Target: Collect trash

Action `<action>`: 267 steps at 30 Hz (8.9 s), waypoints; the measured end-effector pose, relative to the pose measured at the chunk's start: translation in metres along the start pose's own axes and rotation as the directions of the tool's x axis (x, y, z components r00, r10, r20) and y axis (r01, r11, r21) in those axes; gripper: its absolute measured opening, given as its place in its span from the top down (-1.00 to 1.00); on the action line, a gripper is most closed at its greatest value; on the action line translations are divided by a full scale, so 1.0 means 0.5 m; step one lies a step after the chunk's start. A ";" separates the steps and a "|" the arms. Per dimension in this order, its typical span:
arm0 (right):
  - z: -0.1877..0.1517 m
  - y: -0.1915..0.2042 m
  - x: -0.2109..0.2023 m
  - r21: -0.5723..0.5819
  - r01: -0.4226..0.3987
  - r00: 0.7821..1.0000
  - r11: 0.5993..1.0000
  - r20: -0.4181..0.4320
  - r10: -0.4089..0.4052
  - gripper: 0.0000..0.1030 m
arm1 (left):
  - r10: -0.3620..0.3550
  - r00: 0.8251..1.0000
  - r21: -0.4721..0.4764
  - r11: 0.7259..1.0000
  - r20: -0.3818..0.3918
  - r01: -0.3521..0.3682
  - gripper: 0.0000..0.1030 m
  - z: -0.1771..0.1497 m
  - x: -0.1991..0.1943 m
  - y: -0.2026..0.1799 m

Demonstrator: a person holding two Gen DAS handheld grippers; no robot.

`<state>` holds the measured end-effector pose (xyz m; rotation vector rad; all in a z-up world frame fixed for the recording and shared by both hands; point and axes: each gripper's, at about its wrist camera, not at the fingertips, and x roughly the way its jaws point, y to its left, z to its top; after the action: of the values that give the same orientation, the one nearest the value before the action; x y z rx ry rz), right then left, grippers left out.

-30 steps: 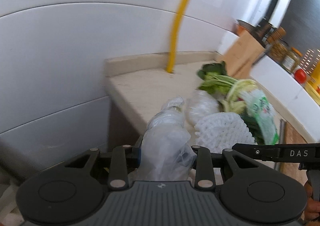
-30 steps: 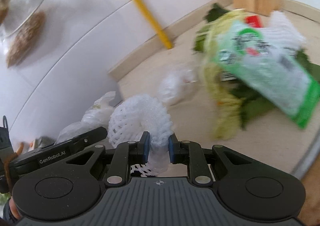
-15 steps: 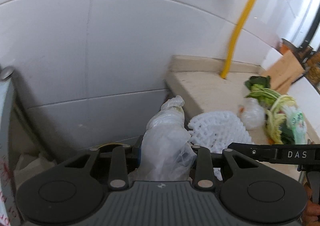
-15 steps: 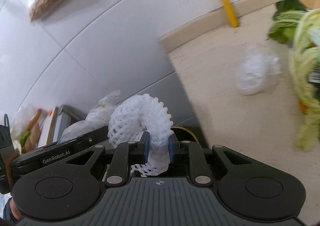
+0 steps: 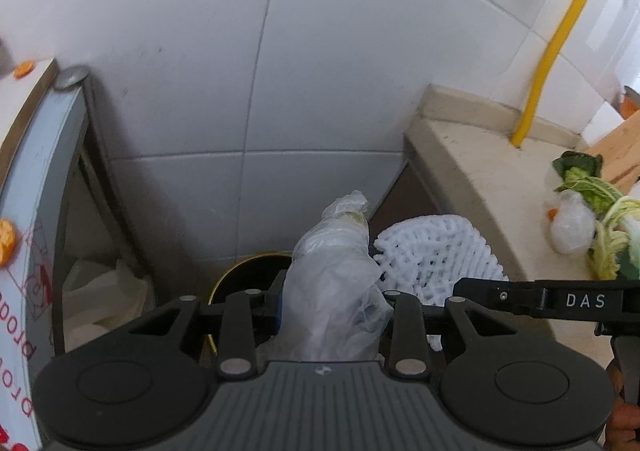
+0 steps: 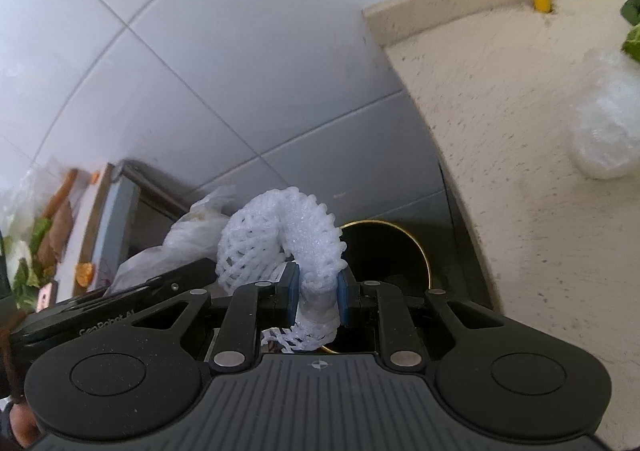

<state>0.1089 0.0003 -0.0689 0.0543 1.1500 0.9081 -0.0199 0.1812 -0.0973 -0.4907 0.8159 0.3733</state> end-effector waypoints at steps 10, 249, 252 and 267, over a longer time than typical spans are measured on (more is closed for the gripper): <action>0.004 0.004 0.080 -0.025 0.047 0.997 0.999 -0.063 -0.048 0.50 | 0.069 0.996 -0.028 0.997 -0.065 -0.071 0.48 -0.016 0.050 0.029; -0.090 -0.355 -0.397 0.493 0.084 0.920 0.866 0.295 -0.257 0.86 | -0.534 0.822 0.364 0.739 -0.198 0.568 0.47 0.091 0.084 -0.415; -0.089 -0.336 -0.407 0.479 0.079 0.913 0.874 0.317 -0.257 0.86 | -0.537 0.823 0.376 0.735 -0.186 0.565 0.48 0.087 0.073 -0.412; -0.064 -0.272 -0.366 0.409 0.053 0.924 0.911 0.326 -0.200 0.86 | -0.503 0.858 0.353 0.787 -0.109 0.506 0.49 0.085 0.024 -0.341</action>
<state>0.1444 -0.2192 -0.0084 0.4542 0.9584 0.5077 0.0976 0.0652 -0.0355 -0.3354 0.7080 -0.2845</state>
